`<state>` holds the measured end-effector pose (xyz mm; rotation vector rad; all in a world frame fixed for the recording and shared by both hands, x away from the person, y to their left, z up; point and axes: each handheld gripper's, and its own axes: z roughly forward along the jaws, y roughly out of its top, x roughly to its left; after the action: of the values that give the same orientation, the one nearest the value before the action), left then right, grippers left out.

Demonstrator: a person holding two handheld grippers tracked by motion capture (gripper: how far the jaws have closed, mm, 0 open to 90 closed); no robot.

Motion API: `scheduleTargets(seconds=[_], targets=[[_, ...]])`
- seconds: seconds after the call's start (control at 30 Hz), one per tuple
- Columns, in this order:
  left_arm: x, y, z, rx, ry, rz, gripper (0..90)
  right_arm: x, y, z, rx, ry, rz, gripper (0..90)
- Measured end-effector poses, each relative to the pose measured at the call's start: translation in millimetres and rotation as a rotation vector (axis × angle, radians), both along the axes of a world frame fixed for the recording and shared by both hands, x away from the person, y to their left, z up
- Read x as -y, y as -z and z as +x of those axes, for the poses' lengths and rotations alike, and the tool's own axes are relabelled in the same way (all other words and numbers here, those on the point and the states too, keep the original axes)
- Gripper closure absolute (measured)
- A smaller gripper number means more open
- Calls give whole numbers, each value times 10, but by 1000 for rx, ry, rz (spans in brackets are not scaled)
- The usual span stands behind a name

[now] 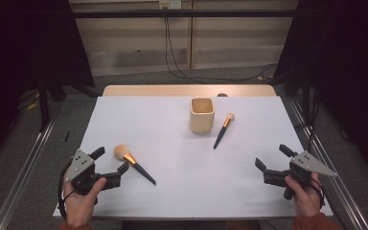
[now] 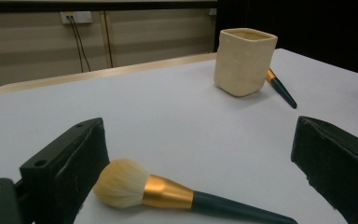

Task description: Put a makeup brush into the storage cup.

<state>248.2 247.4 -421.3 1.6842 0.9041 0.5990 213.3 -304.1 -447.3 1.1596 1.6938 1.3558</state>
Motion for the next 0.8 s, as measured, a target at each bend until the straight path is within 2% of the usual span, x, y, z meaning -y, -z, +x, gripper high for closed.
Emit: scheduleTargets(seconds=[0.27,0.6,0.8], targets=[[36,-41,140,-5,1,11,35,-27,4,14,-1,-11,-10,0],[163,-76,298,-32,18,46,34,-33,11,16,-7,-16,-9,0],[187,-121,374,-30,15,64,34,-34,13,19,-7,-19,-12,0]])
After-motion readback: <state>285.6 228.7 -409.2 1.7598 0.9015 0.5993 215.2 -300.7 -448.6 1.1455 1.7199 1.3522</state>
